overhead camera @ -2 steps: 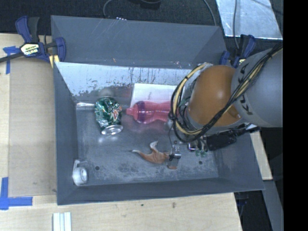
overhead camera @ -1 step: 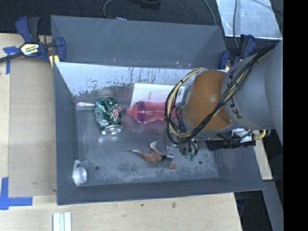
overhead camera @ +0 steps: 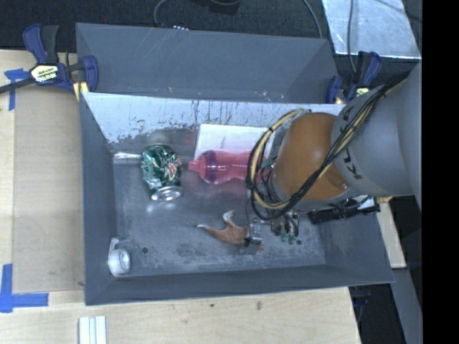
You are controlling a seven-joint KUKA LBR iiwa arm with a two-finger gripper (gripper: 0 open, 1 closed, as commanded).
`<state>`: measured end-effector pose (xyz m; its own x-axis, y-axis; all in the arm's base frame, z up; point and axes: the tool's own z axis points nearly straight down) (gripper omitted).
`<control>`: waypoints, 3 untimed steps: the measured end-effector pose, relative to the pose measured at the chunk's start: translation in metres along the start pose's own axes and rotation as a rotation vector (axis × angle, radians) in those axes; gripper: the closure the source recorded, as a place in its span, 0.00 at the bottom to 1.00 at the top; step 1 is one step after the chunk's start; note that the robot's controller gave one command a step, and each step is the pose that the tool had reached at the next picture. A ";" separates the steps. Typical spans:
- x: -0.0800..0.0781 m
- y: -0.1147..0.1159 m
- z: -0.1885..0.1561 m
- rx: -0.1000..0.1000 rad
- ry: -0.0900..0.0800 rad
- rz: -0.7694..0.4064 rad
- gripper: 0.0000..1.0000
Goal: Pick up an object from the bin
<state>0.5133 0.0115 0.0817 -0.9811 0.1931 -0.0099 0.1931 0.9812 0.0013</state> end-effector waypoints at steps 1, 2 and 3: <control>0.008 0.004 0.011 0.001 0.008 0.041 1.00; 0.008 0.004 0.011 0.001 0.008 0.041 1.00; 0.012 0.003 -0.030 0.003 0.015 0.017 1.00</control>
Offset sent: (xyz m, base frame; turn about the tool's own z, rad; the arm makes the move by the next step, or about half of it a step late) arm 0.0000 0.0000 0.0000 0.0000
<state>0.5023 0.0169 0.1116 -0.9777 0.2100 0.0049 0.2100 0.9777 -0.0020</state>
